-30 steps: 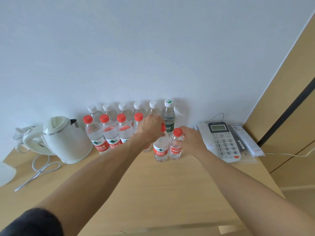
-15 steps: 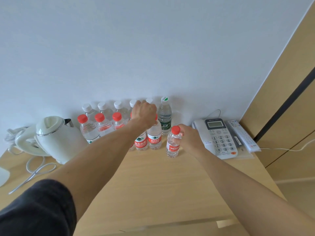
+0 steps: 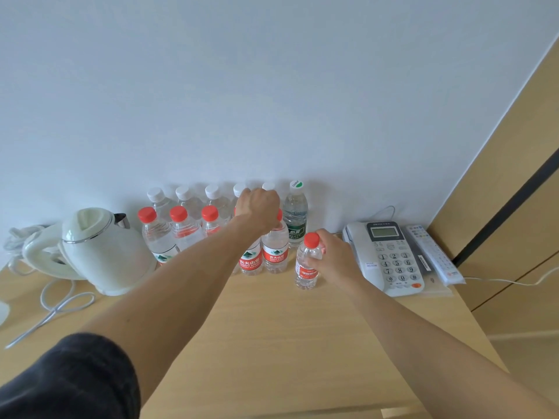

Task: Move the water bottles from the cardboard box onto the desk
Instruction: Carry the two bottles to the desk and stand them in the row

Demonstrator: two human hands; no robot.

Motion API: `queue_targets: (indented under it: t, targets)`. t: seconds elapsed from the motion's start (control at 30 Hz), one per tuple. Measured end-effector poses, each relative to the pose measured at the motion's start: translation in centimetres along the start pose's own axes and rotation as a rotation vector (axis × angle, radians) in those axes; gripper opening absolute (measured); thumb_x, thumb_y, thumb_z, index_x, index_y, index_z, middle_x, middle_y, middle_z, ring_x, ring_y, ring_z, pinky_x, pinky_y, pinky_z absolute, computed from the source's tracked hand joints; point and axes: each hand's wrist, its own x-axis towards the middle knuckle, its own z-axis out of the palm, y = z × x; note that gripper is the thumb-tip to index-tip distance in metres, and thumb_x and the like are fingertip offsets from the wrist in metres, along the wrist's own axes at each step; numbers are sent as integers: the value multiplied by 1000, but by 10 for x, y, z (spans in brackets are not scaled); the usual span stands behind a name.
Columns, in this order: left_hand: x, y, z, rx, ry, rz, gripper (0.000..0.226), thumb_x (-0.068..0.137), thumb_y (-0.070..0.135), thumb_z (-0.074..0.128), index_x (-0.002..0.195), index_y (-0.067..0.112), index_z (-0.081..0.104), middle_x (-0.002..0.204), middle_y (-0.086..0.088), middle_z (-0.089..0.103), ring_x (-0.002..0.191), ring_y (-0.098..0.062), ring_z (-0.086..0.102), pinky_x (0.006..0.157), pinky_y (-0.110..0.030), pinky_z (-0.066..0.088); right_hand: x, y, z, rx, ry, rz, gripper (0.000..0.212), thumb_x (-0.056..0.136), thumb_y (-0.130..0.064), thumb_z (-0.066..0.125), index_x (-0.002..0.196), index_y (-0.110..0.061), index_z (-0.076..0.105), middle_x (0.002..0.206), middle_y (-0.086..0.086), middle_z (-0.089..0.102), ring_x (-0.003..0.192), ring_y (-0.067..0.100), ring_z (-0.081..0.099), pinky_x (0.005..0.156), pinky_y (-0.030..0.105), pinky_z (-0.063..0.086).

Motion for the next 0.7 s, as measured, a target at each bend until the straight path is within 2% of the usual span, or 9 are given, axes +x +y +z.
queue_targets:
  t: [0.1,0.23,0.4,0.53,0.63,0.7]
  targets:
    - [0,-1,-2,11,-5,13,34,86,49,73,104,21,68,101,1,69,99,-20,61,84,-31,33,4,0,-1,18,5,15,36,77,-26,79,101,-32,54,81,-15,57,82,14,58,69,31,48]
    - [-1,-1,-6,17,-19,30,38,85,51,74,105,19,67,101,1,69,100,-20,61,88,-32,33,14,-2,-2,39,12,4,36,77,-21,79,101,-32,54,84,-16,58,81,11,56,61,19,36]
    - [-4,4,-6,17,-16,32,35,85,49,75,103,20,67,101,0,70,100,-21,63,94,-34,35,26,-4,-2,64,1,27,37,78,-17,79,109,-23,60,93,-8,65,88,16,61,72,29,45]
    - [-6,-1,-7,-20,-29,7,35,84,49,76,101,20,67,101,0,70,103,-21,63,93,-34,34,33,-4,-2,83,-4,49,38,79,-14,78,113,-20,61,92,-7,63,90,18,60,69,27,41]
    - [-7,-1,-5,-31,-29,-6,34,83,49,77,99,20,68,100,1,71,101,-21,63,92,-33,34,38,-7,-1,105,-24,65,42,80,-13,79,117,-17,60,103,-2,65,95,17,59,78,28,42]
    - [-6,2,-3,-38,-19,-12,34,84,48,77,101,19,69,100,1,72,100,-21,64,94,-33,35,40,-9,0,106,-29,88,41,79,-14,80,116,-14,62,104,-2,65,95,16,58,79,27,40]
